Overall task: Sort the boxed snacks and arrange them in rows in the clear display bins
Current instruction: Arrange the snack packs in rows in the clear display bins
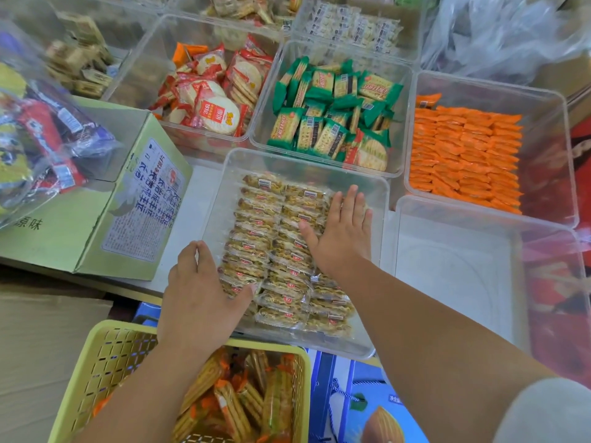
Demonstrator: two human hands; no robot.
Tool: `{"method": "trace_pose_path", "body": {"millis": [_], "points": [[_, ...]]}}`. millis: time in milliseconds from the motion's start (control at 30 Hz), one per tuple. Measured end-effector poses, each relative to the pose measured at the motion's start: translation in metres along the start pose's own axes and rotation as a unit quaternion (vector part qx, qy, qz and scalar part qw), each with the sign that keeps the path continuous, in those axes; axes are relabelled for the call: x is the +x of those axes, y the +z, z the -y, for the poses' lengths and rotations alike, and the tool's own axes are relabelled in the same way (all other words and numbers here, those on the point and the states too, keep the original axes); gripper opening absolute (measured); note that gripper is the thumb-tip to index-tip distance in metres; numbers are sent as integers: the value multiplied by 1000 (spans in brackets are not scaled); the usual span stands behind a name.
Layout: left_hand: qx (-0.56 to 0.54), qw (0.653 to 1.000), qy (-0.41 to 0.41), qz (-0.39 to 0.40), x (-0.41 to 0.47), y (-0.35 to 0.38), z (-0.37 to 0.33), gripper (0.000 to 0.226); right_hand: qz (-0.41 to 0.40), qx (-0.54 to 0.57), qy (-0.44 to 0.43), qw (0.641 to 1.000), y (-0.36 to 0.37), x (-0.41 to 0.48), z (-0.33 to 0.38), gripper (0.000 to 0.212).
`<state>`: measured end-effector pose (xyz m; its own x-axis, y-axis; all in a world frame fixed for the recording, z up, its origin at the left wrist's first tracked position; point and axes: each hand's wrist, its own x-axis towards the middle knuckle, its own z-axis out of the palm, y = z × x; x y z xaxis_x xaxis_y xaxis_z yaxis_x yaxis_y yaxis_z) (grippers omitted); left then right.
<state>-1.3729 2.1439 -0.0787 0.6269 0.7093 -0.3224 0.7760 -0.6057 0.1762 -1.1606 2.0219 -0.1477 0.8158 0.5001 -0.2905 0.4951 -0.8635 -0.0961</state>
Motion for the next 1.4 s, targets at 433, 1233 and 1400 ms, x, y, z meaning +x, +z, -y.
{"method": "trace_pose_path", "body": {"millis": [433,1233,1400], "points": [[-4,1000,0,9,-1,-3,-2,117,7,18,10,1000,-1,-16,7,97],[-124,980,157,15,-28,-34,46,93,46,148,30,987,-36,-158,52,70],[-144,970,193,-34,-82,-54,126,68,65,143,-57,986,-43,-221,109,67]]}}
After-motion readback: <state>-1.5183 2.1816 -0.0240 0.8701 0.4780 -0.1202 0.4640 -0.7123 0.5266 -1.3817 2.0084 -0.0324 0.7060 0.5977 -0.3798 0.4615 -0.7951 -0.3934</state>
